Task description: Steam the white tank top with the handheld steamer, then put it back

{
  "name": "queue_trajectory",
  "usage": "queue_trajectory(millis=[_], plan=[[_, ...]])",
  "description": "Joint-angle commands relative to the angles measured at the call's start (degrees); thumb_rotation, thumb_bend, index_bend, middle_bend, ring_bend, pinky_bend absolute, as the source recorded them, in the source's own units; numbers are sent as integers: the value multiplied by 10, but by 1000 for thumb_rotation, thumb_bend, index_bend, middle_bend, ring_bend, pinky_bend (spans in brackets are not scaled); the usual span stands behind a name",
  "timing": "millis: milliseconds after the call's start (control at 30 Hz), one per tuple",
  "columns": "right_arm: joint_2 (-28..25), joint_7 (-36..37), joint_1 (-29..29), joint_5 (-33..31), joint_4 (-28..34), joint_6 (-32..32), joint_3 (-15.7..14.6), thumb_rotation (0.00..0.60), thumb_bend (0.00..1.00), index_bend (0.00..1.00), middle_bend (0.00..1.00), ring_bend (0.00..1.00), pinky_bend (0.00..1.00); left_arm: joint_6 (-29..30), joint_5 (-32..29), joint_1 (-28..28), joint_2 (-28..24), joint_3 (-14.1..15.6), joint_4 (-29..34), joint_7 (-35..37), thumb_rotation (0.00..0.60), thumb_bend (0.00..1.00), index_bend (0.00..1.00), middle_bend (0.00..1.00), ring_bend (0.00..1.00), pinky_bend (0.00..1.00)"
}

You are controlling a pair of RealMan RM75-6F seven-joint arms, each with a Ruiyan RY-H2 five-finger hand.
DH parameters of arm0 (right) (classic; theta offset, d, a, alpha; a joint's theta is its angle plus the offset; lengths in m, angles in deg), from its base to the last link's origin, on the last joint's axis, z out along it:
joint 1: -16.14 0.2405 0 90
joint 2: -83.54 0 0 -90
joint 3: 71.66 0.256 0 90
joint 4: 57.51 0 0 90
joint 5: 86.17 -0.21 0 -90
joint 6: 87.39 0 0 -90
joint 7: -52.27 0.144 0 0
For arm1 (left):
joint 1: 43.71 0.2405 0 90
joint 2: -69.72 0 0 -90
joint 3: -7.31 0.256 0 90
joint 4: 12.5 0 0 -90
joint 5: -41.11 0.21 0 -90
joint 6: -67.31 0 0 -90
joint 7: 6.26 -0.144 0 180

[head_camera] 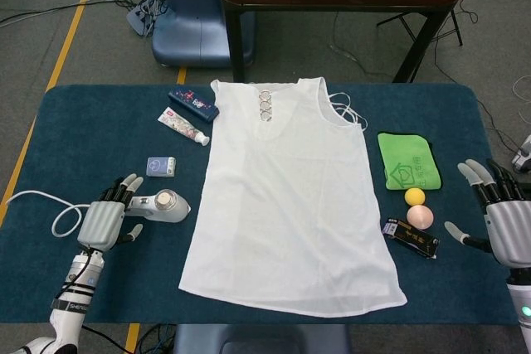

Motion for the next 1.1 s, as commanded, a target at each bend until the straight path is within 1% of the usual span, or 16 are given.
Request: queue_trajectory(millis=[33, 500, 667, 767, 933, 1100], plan=[[0, 1, -1, 0, 0, 0, -1, 600, 121, 16, 130, 34, 90, -9, -12, -11, 12, -6, -15, -4, 600, 227, 0, 50, 39, 162], [-4, 6, -5, 0, 3, -2, -5, 600, 121, 16, 132, 34, 90, -51, -60, -57, 60, -21, -96, -24, 600, 227, 0, 50, 35, 151], [-3, 8, -6, -2, 2, -2, -6, 600, 122, 16, 132, 34, 90, -51, -68, -68, 75, -29, -127, -15, 600, 226, 7, 50, 37, 151], [-1, 10, -7, -3, 0, -1, -6, 600, 122, 16, 133, 34, 90, -52, -70, -73, 83, -31, -145, -6, 600, 227, 47, 50, 47, 151], [-1, 10, -8, -4, -1, -2, -7, 600, 122, 16, 133, 34, 90, -53, -71, -82, 92, -33, -168, -1, 600, 227, 158, 78, 63, 151], [-2, 9, -11, -7, 0, -2, -8, 600, 122, 16, 133, 34, 90, -60, -72, -92, 105, -37, -201, 22, 600, 227, 198, 114, 91, 151]])
